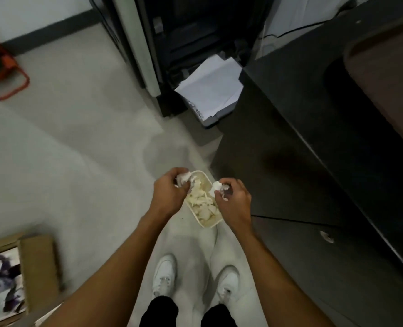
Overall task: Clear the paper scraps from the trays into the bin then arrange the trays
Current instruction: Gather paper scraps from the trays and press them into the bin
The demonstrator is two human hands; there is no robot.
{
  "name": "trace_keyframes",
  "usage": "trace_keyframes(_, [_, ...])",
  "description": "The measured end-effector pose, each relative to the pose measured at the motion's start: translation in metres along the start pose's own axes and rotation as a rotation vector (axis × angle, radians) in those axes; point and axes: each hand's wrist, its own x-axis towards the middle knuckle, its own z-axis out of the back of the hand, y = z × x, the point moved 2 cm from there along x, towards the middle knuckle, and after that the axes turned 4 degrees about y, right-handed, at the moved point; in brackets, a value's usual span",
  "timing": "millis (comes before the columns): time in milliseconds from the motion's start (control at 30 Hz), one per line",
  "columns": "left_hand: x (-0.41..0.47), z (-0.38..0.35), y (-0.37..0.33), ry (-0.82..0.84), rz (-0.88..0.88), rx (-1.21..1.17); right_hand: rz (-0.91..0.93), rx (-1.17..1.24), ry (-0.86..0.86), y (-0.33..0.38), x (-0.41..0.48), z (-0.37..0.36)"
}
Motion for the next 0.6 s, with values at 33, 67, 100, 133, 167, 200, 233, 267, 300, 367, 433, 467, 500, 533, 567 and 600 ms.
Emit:
trace_keyframes(33, [0.007,-0.004,0.011,0.002,0.006,0.002,-0.003,-0.031,0.017,-0.009,0.007,-0.010])
trace_keyframes(67, [0.014,-0.009,0.021,0.002,0.009,0.007,-0.003,-0.062,0.033,-0.020,0.014,-0.021])
trace_keyframes(100, [0.021,-0.013,0.032,0.000,0.014,0.009,0.002,-0.097,0.051,-0.031,0.021,-0.033])
trace_keyframes(133, [0.029,-0.016,0.043,-0.004,0.017,0.008,0.006,-0.121,0.068,-0.041,0.028,-0.044])
trace_keyframes(167, [0.036,-0.020,0.053,-0.007,0.021,0.011,0.003,-0.145,0.078,-0.052,0.034,-0.056])
trace_keyframes(200, [0.042,-0.024,0.063,-0.010,0.024,0.015,0.004,-0.167,0.078,-0.064,0.040,-0.068])
trace_keyframes(233, [0.049,-0.027,0.073,-0.013,0.026,0.016,0.007,-0.189,0.079,-0.076,0.045,-0.080])
trace_keyframes(267, [0.054,-0.031,0.083,-0.012,0.031,0.016,0.000,-0.199,0.082,-0.089,0.050,-0.092])
trace_keyframes(300, [0.058,-0.034,0.092,-0.009,0.037,0.014,-0.023,-0.208,0.089,-0.099,0.053,-0.103])
trace_keyframes(367, [0.066,-0.040,0.107,0.001,0.048,0.017,-0.066,-0.247,0.139,-0.122,0.060,-0.123])
trace_keyframes(433, [0.072,-0.044,0.119,0.010,0.052,0.030,-0.079,-0.356,0.253,-0.142,0.063,-0.138])
trace_keyframes(467, [0.075,-0.047,0.124,0.016,0.056,0.032,-0.086,-0.403,0.292,-0.149,0.065,-0.142])
trace_keyframes(500, [0.078,-0.049,0.129,0.022,0.058,0.034,-0.119,-0.412,0.304,-0.154,0.065,-0.140])
trace_keyframes(533, [0.080,-0.050,0.132,0.025,0.060,0.038,-0.150,-0.400,0.284,-0.157,0.065,-0.136])
trace_keyframes(567, [0.082,-0.052,0.135,0.028,0.063,0.046,-0.171,-0.398,0.248,-0.159,0.063,-0.130])
trace_keyframes(600, [0.083,-0.055,0.137,0.034,0.066,0.055,-0.179,-0.401,0.208,-0.162,0.062,-0.125])
